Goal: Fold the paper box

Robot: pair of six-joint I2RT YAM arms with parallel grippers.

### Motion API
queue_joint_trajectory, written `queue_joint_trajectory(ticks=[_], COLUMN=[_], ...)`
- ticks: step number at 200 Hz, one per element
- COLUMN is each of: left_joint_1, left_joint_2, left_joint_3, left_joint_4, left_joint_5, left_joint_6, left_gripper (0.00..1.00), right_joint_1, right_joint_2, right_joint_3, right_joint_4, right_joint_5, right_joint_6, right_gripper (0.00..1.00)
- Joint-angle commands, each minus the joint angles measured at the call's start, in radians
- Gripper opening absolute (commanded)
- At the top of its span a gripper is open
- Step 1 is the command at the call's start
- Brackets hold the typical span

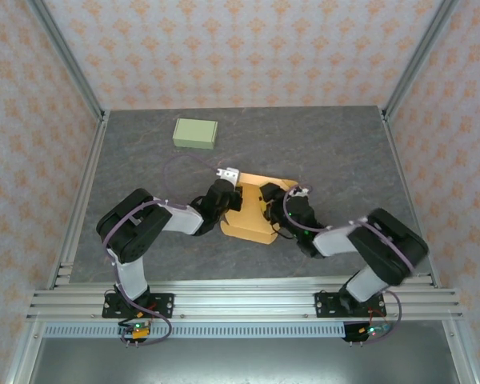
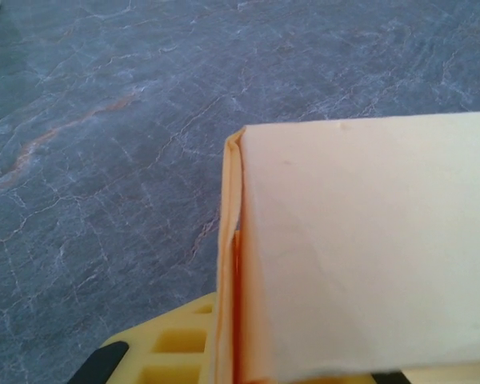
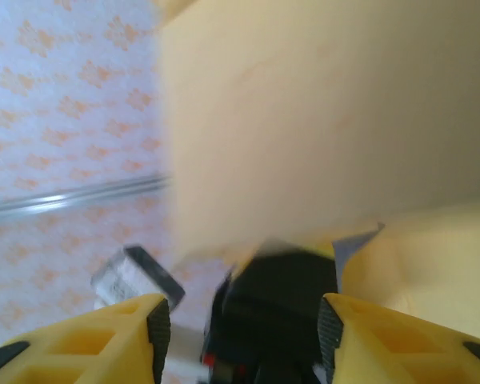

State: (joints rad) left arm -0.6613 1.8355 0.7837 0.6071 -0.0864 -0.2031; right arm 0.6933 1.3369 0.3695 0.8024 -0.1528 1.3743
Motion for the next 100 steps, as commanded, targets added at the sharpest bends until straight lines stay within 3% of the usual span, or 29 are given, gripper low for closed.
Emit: queue_joint_trajectory(ticks=[1, 25, 45, 72, 100], left_joint_1=[-0.003, 0.003, 0.005, 0.009, 0.011], left_joint_2=[0.003, -0.003, -0.015, -0.026, -0.036], left_joint_3=[0.033, 0.028, 0.022, 0.031, 0.03], left_joint_4=[-0.012, 0.004, 0.016, 0.001, -0.012], left_joint_5=[0.014, 0.071, 0.134, 0.244, 0.312], left_joint_6=[0.047, 0.092, 0.164, 0.268, 0.346], left_gripper=[0.08, 0.1, 0.09, 0.07, 0.07], right_joint_1=[0.002, -0.015, -0.115, -0.217, -0.283], right_joint_2=[-0.242, -0.412, -0.337, -0.194, -0.012], right_joint_3=[0.008, 0.171, 0.315, 0.509, 0.679], right_joint_4=[-0.41, -0.869, -1.063, -1.21, -1.241], right_joint_5=[0.044, 0.134, 0.019, -0.056, -0.28], right_joint_6=[-0.165, -0.342, -0.499, -0.724, -0.912], right_gripper=[0.56, 0.56, 0.56, 0.57, 0.58])
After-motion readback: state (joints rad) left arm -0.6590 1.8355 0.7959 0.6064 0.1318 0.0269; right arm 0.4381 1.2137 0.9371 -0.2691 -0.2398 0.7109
